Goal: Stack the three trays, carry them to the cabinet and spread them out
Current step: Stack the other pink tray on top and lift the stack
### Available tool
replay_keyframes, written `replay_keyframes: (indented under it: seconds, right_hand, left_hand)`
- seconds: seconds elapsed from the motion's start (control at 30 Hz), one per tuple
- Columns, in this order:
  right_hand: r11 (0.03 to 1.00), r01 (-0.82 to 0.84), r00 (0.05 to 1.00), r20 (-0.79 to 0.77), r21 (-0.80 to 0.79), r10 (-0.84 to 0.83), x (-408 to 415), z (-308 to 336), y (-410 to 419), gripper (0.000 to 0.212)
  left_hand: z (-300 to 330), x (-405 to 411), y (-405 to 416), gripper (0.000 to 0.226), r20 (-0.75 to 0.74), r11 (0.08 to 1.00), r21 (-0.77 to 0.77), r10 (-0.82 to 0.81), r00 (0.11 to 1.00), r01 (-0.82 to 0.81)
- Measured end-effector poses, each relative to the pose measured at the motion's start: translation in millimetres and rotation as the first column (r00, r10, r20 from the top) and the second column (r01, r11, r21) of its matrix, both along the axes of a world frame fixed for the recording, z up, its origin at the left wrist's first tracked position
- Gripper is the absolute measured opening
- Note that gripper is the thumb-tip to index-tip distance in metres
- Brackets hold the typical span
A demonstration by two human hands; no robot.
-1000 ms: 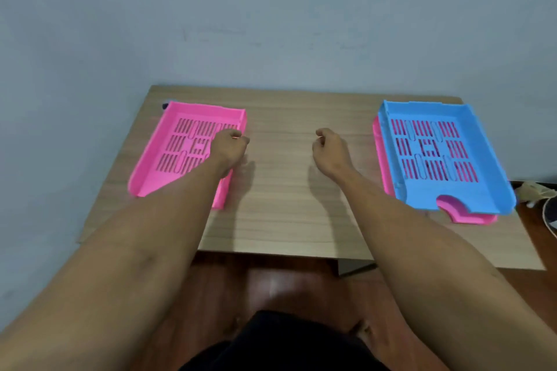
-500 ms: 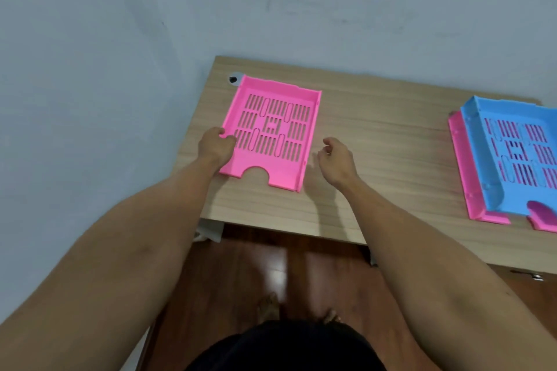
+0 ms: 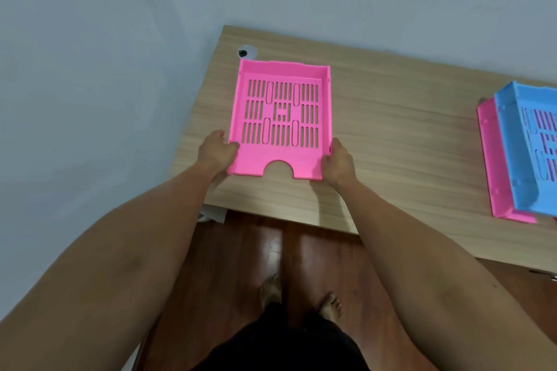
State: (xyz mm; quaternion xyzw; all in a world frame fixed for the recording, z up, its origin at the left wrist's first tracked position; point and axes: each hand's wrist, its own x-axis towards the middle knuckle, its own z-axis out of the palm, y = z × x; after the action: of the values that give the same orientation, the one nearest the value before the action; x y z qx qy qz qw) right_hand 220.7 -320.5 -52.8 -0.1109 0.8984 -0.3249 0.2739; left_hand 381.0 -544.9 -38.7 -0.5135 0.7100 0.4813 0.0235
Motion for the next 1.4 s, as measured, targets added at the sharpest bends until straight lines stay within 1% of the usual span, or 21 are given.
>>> replay_keyframes:
  seconds: [0.2,0.3,0.43,0.53,0.6,0.7,0.83,1.07,1.27,1.33,1.4]
  right_hand:
    - [0.998,0.059,0.998,0.024,-0.034,-0.059,-10.1,-0.8,4.0,0.047]
    - [0.992,0.090,0.996,0.031,-0.092,-0.087,-10.2,-1.0,4.2,0.050]
    - [0.975,0.150,0.988,0.060,-0.163,-0.142,-9.8,9.5,8.0,0.052]
    - [0.964,0.168,0.986,0.046,-0.206,-0.162,-12.2,27.3,16.1,0.050]
    - [0.954,0.189,0.982,0.035,-0.232,-0.186,-17.4,38.3,24.2,0.049]
    - [0.934,0.225,0.972,0.002,-0.278,-0.234,-30.1,49.9,40.8,0.052]
    - [0.924,0.253,0.959,-0.053,-0.287,-0.279,-49.4,62.9,75.4,0.056]
    - [0.903,0.331,0.924,-0.101,-0.275,-0.370,-99.9,77.6,154.9,0.053]
    - [0.903,0.334,0.903,-0.181,-0.270,-0.389,-157.3,91.3,244.8,0.053]
    - [0.906,0.331,0.892,-0.227,-0.262,-0.392,-179.0,98.3,278.1,0.050]
    - [0.906,0.327,0.888,-0.240,-0.269,-0.392,-203.9,102.7,313.5,0.047]
  left_hand:
    - [-1.4,5.2,24.7,0.053,-0.048,0.996,0.075,-0.037,0.998,0.041]
    - [-1.2,5.0,22.4,0.054,-0.078,0.995,0.087,-0.033,0.996,0.040]
    - [15.7,-0.9,21.1,0.054,-0.122,0.996,0.072,-0.035,0.992,0.044]
    - [33.5,-11.3,24.6,0.054,-0.150,0.996,0.059,-0.051,0.987,0.060]
    - [43.2,-20.0,26.6,0.056,-0.172,0.996,0.023,-0.079,0.982,0.084]
    - [61.1,-37.7,37.6,0.057,-0.208,0.992,-0.012,-0.124,0.970,0.125]
    - [85.9,-64.5,68.0,0.054,-0.245,0.982,-0.027,-0.187,0.951,0.186]
    - [108.3,-122.7,134.4,0.056,-0.299,0.964,-0.053,-0.266,0.916,0.262]
    - [119.3,-186.0,219.0,0.056,-0.331,0.951,-0.069,-0.305,0.893,0.300]
    - [121.3,-209.4,253.2,0.055,-0.342,0.955,-0.074,-0.294,0.892,0.286]
    - [122.7,-232.3,289.6,0.054,-0.356,0.960,-0.065,-0.278,0.892,0.273]
